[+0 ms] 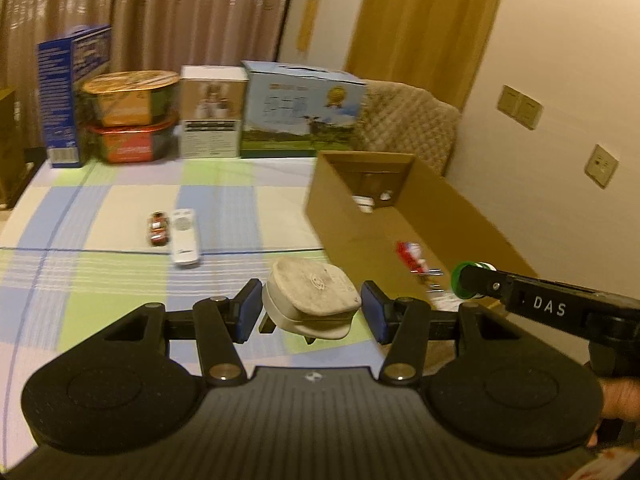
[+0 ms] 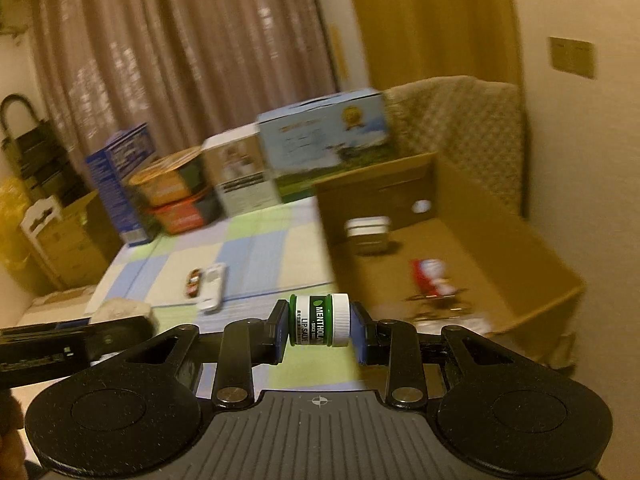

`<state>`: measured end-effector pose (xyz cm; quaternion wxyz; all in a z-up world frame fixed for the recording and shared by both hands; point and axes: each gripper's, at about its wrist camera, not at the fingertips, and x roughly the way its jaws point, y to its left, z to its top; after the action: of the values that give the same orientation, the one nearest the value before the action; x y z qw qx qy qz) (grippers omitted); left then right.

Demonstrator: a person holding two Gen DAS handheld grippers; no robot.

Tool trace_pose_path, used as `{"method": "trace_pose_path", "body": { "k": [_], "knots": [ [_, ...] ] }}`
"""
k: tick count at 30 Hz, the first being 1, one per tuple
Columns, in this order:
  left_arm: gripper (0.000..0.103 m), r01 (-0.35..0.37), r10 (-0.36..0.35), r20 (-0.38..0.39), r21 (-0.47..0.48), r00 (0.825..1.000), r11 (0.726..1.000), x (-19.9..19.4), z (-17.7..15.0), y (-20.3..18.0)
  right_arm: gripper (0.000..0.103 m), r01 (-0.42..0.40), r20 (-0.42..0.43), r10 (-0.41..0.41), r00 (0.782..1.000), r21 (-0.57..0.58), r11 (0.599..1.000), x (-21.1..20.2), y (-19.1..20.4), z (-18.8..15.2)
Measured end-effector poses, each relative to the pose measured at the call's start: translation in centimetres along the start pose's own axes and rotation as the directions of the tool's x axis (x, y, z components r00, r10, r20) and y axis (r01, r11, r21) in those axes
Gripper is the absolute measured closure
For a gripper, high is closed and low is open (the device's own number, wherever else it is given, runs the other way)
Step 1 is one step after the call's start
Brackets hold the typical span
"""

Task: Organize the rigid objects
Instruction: 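Carry the beige plug with the left tool while the right tool carries the jar to the box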

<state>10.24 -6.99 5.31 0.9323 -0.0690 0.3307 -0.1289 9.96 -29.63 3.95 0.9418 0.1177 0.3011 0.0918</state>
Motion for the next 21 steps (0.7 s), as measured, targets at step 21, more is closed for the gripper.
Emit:
{"method": "trace_pose_path", "body": {
  "k": [21],
  "knots": [
    [0.054, 0.138, -0.131, -0.077, 0.099, 0.988, 0.985, 9.2, 3.5, -9.3, 0.074, 0.118, 0.000, -0.118, 0.993, 0.080, 0.990, 1.2, -11.5, 3.2]
  ]
}}
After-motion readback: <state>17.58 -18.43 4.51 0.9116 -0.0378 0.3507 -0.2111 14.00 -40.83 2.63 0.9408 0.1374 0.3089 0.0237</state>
